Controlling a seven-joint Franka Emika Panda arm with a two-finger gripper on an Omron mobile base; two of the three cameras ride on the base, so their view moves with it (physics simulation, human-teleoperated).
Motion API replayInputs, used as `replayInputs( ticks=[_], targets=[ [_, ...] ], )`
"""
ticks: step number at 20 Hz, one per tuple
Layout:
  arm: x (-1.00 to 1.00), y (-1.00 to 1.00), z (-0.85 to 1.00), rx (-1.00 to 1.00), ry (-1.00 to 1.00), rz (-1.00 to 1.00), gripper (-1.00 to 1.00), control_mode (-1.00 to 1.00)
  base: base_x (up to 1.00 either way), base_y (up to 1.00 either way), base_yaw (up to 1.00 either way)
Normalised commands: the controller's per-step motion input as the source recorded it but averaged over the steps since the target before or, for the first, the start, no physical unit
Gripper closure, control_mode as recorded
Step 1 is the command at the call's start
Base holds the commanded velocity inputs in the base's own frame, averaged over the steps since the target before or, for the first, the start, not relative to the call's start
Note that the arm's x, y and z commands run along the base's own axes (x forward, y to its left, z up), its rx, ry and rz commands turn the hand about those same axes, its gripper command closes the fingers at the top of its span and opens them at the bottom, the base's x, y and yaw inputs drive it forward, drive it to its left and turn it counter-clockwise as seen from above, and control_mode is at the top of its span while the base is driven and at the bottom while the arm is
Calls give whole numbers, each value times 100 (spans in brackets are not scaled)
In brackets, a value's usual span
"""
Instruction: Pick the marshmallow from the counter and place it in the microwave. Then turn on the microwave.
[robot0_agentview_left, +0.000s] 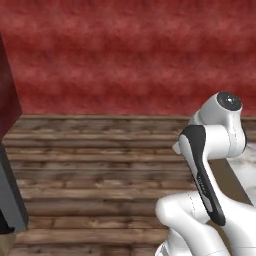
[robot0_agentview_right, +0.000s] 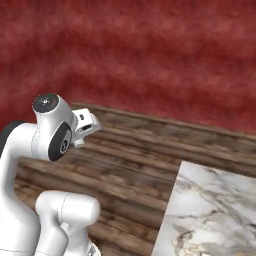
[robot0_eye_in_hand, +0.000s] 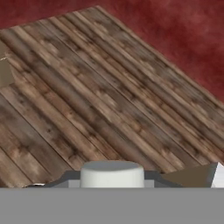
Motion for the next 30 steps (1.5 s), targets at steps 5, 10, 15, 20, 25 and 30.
replayInputs(
  ticks=[5,10,15,20,25,30],
  targets=[
    [0,0,0,0,0,0,100,100,49,16,-3],
    [0,0,0,0,0,0,100,100,54,18,-1],
    [0,0,0,0,0,0,100,100,54,14,0],
    [0,0,0,0,0,0,100,100,60,14,0],
    [0,0,0,0,0,0,100,100,61,21,8],
    [0,0,0,0,0,0,100,100,41,31,21]
  ],
)
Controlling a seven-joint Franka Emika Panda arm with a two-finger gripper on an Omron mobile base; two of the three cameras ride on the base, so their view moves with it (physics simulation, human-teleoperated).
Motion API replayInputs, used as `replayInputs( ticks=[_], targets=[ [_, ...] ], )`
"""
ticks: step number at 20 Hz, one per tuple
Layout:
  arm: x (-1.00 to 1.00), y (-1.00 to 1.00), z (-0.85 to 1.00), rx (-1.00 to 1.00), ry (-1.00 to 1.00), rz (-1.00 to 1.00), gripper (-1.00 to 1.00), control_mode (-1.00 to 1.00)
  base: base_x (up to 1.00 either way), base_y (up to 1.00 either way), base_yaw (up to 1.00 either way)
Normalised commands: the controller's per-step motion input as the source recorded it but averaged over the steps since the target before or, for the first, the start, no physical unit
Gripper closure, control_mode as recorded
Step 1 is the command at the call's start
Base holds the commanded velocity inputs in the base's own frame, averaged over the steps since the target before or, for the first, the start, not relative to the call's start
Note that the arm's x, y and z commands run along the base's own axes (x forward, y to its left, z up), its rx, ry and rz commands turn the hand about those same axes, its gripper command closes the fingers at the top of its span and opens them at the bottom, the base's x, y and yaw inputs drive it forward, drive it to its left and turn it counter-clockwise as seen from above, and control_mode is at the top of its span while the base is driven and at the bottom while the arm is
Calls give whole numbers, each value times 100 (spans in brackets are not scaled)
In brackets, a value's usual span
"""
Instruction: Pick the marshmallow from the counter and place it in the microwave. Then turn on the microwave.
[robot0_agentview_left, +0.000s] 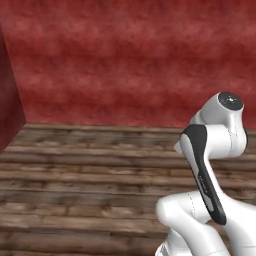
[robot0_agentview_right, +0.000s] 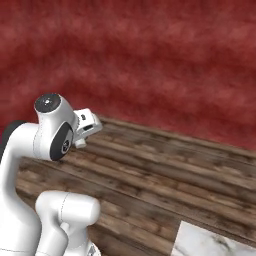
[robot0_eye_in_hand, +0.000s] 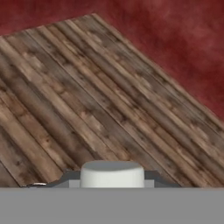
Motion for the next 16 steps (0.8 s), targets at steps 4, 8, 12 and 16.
replayInputs(
  ticks=[4,8,12,16],
  targets=[
    [0,0,0,0,0,0,100,100,17,39,30],
    [0,0,0,0,0,0,100,100,1,48,33],
    [0,0,0,0,0,0,100,100,1,48,32],
    [0,0,0,0,0,0,100,100,6,44,30]
  ],
)
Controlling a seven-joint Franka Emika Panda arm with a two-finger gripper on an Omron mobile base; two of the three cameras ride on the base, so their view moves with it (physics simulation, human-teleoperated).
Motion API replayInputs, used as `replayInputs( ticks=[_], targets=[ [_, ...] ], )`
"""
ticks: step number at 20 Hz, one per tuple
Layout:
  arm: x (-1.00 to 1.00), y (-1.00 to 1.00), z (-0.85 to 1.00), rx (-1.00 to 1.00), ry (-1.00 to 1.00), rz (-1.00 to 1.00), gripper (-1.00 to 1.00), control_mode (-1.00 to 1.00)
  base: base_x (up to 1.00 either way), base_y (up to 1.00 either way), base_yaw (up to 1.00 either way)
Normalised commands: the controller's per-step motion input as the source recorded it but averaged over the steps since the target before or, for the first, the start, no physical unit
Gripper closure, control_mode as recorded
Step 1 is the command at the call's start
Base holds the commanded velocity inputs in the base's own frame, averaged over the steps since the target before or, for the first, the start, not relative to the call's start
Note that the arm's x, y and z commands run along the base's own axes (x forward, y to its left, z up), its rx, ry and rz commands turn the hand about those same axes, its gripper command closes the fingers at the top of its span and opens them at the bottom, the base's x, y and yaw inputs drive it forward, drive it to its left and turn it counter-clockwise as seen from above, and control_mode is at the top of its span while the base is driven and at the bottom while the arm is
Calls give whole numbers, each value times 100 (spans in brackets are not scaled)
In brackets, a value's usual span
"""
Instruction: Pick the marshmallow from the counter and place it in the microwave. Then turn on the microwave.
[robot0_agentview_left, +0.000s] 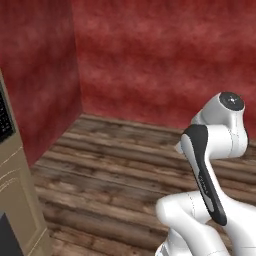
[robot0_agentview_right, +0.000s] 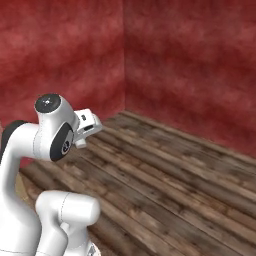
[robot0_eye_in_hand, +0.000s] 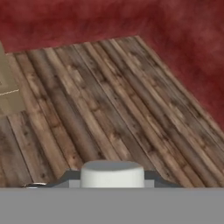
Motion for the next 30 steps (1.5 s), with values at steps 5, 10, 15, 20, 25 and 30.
replayInputs(
  ticks=[5,10,15,20,25,30],
  targets=[
    [0,0,0,0,0,0,100,100,9,46,29],
    [0,0,0,0,0,0,100,100,8,50,28],
    [0,0,0,0,0,0,100,100,5,50,27],
    [0,0,0,0,0,0,100,100,1,51,27],
    [0,0,0,0,0,0,100,100,0,50,27],
    [0,0,0,0,0,0,100,100,-10,44,27]
  ],
)
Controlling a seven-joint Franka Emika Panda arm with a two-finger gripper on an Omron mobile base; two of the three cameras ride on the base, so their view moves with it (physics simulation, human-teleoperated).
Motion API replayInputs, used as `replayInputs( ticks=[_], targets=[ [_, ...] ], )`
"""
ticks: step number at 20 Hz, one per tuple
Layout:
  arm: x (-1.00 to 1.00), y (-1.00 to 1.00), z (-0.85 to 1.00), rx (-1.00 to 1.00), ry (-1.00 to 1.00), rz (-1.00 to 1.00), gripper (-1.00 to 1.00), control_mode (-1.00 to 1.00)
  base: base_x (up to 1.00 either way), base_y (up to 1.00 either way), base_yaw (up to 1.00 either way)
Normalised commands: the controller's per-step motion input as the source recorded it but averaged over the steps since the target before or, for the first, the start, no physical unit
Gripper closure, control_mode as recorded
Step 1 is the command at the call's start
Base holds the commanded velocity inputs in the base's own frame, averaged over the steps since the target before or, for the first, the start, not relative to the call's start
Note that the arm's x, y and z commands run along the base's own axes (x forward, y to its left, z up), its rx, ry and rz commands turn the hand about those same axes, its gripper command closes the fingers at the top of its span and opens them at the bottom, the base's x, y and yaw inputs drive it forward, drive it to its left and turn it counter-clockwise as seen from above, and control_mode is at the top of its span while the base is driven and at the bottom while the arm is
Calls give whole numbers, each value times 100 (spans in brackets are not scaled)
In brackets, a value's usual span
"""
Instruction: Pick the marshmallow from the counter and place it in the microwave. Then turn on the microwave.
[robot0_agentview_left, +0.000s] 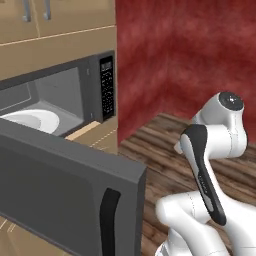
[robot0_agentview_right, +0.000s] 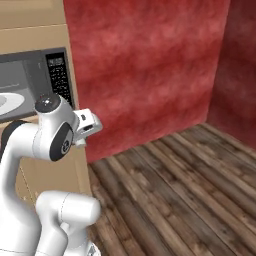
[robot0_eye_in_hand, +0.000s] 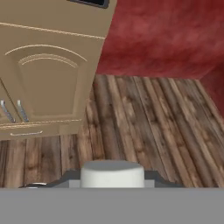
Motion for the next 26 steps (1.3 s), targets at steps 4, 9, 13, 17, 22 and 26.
replayInputs(
  ticks=[4,9,13,17,22,26],
  targets=[
    [0,0,0,0,0,0,100,100,-6,22,27],
    [0,0,0,0,0,0,100,100,0,3,27],
    [0,0,0,0,0,0,100,100,1,0,29],
    [0,0,0,0,0,0,100,100,0,0,31],
    [0,0,0,0,0,0,100,100,0,0,31],
    [0,0,0,0,0,0,100,100,0,0,31]
  ],
)
